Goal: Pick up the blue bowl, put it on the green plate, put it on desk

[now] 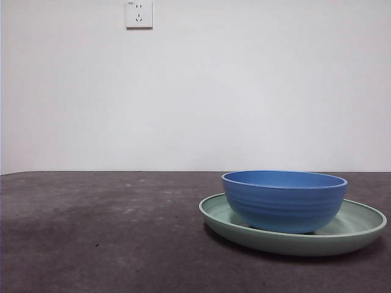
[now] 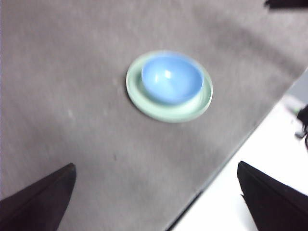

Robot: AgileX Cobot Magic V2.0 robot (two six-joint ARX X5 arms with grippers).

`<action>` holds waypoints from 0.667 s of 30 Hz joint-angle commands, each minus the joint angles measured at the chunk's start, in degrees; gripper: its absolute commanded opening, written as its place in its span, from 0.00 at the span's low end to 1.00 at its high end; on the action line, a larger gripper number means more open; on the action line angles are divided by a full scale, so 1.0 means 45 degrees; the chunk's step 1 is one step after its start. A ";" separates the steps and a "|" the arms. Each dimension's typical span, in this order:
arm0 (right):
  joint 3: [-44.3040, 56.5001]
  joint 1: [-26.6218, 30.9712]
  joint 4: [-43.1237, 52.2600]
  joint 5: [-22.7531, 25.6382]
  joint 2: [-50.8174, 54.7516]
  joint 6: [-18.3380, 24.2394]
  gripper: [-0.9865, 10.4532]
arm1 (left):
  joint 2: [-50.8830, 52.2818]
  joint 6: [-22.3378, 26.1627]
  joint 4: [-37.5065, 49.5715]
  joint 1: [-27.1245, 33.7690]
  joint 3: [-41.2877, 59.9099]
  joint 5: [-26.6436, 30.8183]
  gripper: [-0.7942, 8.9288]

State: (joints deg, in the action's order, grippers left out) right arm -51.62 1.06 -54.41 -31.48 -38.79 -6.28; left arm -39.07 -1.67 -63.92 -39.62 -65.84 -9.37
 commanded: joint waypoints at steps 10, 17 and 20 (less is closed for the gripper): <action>-0.0199 -0.0039 -0.1093 0.0102 -0.1088 0.0335 0.50 | 0.0636 -0.0107 0.0801 -0.0053 0.2001 -0.0015 0.76; -0.0194 -0.0078 -0.1719 0.0107 -0.2919 0.0665 0.50 | 0.0704 -0.0068 0.1030 -0.0053 0.2001 -0.0015 0.76; -0.0194 -0.0180 -0.1608 0.0335 -0.4104 0.0899 0.50 | 0.0704 -0.0068 0.1127 -0.0053 0.2001 -0.0015 0.76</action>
State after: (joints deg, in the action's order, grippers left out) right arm -51.62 0.43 -62.15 -30.48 -55.46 -3.70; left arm -35.66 -2.42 -59.81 -39.59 -56.23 -9.37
